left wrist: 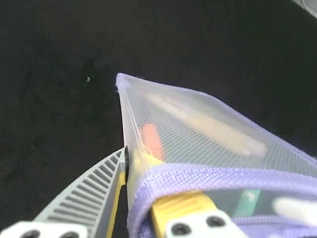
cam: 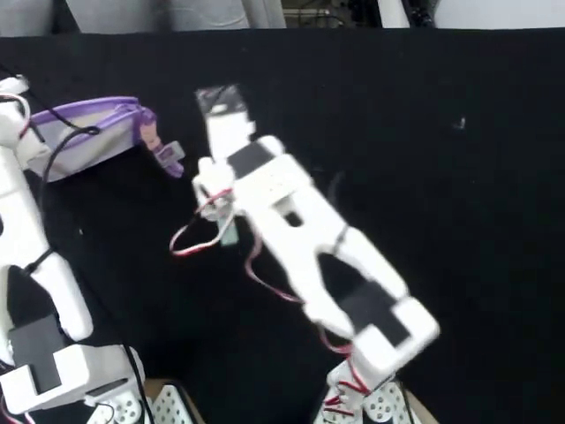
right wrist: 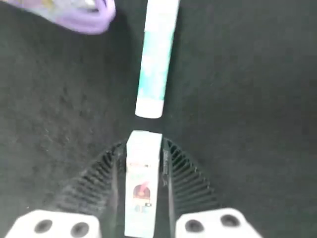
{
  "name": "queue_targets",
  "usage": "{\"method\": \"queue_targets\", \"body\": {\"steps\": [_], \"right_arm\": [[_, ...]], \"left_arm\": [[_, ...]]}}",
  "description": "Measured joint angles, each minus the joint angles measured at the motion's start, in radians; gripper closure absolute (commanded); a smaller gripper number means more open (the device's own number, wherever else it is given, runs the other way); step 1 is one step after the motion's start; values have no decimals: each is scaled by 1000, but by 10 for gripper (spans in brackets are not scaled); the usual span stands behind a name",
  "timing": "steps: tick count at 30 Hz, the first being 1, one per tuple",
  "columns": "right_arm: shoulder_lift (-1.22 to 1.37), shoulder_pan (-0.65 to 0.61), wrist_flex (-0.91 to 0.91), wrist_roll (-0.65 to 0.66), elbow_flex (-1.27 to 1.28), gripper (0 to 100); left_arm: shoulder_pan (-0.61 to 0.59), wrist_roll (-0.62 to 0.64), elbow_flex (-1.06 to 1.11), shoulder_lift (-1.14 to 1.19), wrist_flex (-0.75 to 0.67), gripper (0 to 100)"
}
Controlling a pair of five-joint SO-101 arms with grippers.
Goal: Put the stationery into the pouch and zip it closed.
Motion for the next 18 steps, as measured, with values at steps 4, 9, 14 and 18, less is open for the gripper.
{"method": "queue_targets", "body": {"steps": [4, 9, 14, 18], "right_arm": [[-207, 46, -17, 11, 78, 985], [-440, 54, -98, 17, 222, 987], [-637, 60, -203, 25, 334, 987], [-772, 60, -319, 60, 431, 988]], "left_arm": [[63, 0, -40, 0, 95, 971], [127, 0, -130, 0, 221, 972], [201, 0, -152, 0, 238, 972], [247, 0, -164, 0, 241, 972]]}}
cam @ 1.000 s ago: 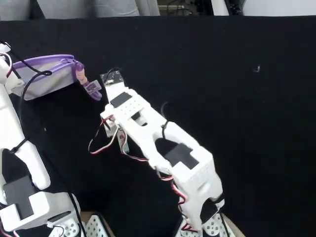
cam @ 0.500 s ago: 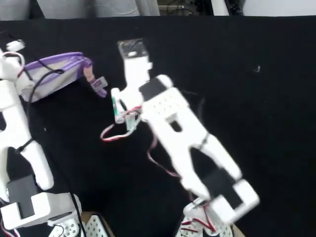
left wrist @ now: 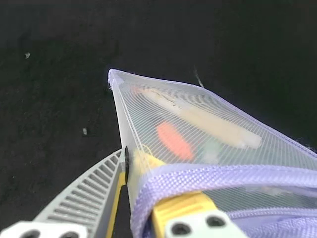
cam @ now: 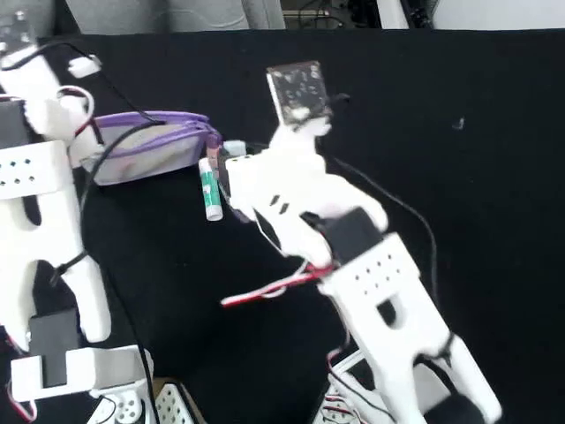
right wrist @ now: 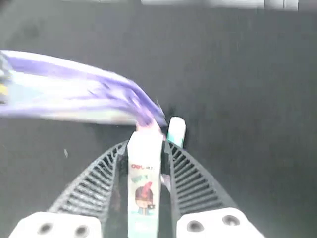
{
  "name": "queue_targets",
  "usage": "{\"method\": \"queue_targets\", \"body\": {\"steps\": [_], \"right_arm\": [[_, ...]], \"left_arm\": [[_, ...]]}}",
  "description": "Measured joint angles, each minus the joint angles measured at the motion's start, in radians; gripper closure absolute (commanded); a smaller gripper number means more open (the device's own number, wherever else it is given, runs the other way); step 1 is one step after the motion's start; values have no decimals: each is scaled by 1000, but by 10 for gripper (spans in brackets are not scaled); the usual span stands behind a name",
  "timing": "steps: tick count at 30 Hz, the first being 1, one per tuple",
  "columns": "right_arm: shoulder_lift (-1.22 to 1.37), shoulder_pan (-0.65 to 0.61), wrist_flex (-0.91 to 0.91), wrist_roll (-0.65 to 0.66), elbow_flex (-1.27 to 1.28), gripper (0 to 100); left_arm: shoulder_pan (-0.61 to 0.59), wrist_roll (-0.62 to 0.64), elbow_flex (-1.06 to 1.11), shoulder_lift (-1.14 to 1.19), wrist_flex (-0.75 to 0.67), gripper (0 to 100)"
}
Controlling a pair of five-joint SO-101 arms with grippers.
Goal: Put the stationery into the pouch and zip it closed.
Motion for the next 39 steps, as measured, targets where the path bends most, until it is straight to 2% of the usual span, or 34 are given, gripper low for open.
{"method": "queue_targets", "body": {"steps": [8, 12, 17, 21, 29, 39], "right_arm": [[-209, 0, -252, 32, 213, 988], [-310, -15, -450, 81, 358, 988], [-430, -92, -720, 172, 546, 988], [-477, -144, -868, 222, 643, 988], [-456, -153, -1155, 245, 681, 988], [-135, -193, -1565, 416, 681, 988]], "left_arm": [[97, 0, 0, 0, 0, 972], [110, 0, 0, 0, 0, 972], [110, 0, 2, 0, 0, 972], [110, 0, 2, 0, 0, 972], [110, 0, 2, 0, 0, 972], [109, 0, 2, 0, 0, 972]]}}
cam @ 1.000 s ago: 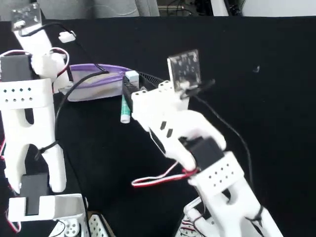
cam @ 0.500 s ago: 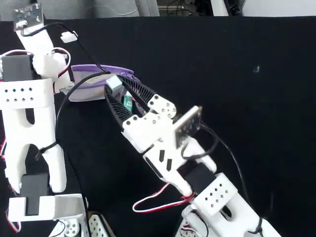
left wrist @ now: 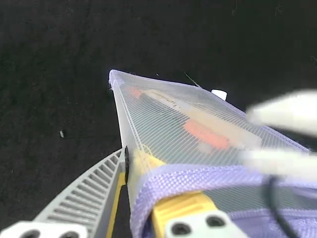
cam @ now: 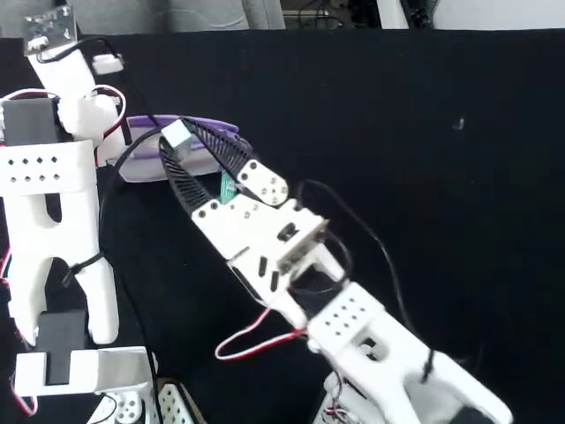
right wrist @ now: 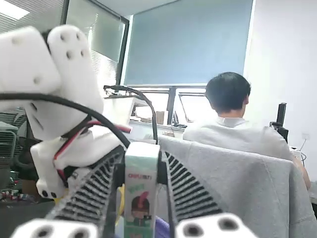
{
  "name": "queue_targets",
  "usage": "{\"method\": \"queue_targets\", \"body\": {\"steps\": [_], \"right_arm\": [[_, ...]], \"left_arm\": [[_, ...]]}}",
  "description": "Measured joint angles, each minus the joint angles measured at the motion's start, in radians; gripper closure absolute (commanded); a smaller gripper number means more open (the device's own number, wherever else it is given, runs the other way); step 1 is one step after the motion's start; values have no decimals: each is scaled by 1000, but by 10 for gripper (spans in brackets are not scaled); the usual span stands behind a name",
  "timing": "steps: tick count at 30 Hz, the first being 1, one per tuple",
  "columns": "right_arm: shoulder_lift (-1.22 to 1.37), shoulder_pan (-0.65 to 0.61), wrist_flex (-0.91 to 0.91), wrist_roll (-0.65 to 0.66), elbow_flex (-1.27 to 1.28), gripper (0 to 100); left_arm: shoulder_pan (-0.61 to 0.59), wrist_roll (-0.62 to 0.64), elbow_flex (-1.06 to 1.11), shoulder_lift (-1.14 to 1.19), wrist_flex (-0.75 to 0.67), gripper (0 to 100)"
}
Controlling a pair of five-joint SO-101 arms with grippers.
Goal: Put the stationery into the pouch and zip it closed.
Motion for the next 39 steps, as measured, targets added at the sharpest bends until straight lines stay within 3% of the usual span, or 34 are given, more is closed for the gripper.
{"method": "queue_targets", "body": {"steps": [13, 19, 28, 32, 34, 39], "right_arm": [[296, 26, -327, 71, -15, 988], [376, 28, -391, 150, -69, 988], [459, 29, -396, 153, -94, 987], [486, 31, -397, 60, -104, 985], [496, 34, -397, -6, -110, 946], [551, 31, -391, -41, -118, 724]], "left_arm": [[-2, 0, 18, -3, 0, 972], [21, 3, 52, -43, 0, 971], [37, 0, 52, -64, 0, 971], [37, 2, 52, -64, 0, 971], [37, 2, 52, -64, 0, 971], [35, 0, 66, -66, 0, 971]]}}
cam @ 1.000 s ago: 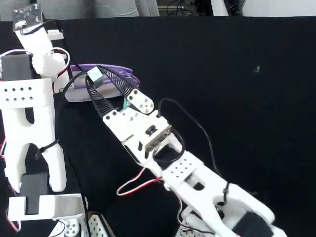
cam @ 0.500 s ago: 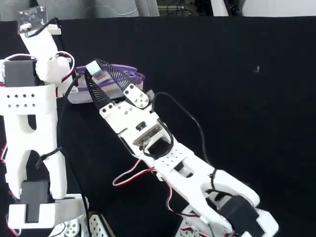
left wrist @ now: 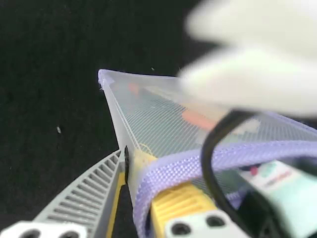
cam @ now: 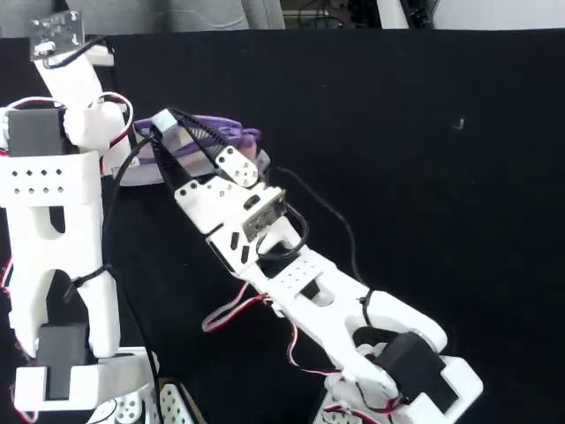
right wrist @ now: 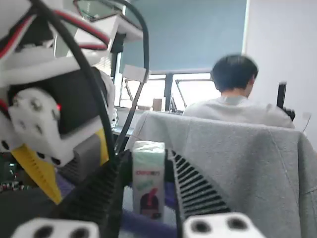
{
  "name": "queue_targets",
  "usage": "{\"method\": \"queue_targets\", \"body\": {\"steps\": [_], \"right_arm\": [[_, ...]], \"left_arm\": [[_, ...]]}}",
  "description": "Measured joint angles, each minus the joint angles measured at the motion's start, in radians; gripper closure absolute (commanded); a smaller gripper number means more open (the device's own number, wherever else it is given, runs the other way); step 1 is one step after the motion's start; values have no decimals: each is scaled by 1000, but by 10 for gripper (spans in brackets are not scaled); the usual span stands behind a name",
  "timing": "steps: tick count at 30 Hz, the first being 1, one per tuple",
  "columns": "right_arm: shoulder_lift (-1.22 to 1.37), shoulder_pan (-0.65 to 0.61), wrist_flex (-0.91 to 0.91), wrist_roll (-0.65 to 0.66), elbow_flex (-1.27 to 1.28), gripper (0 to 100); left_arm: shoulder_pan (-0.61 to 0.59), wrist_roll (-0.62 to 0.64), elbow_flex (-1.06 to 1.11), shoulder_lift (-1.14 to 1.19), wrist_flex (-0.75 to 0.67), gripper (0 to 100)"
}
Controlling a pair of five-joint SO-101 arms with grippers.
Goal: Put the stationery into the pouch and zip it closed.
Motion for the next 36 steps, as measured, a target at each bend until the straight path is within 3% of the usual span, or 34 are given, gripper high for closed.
{"method": "queue_targets", "body": {"steps": [18, 23, 36], "right_arm": [[-8, 17, 26, -12, -2, 713], [-98, 49, 227, -26, -28, 713], [-308, 354, 936, -397, -394, 713]], "left_arm": [[-34, 2, 31, -9, -18, 971], [-94, 2, 31, -9, -51, 971], [-284, 43, 31, -9, -72, 971]]}}
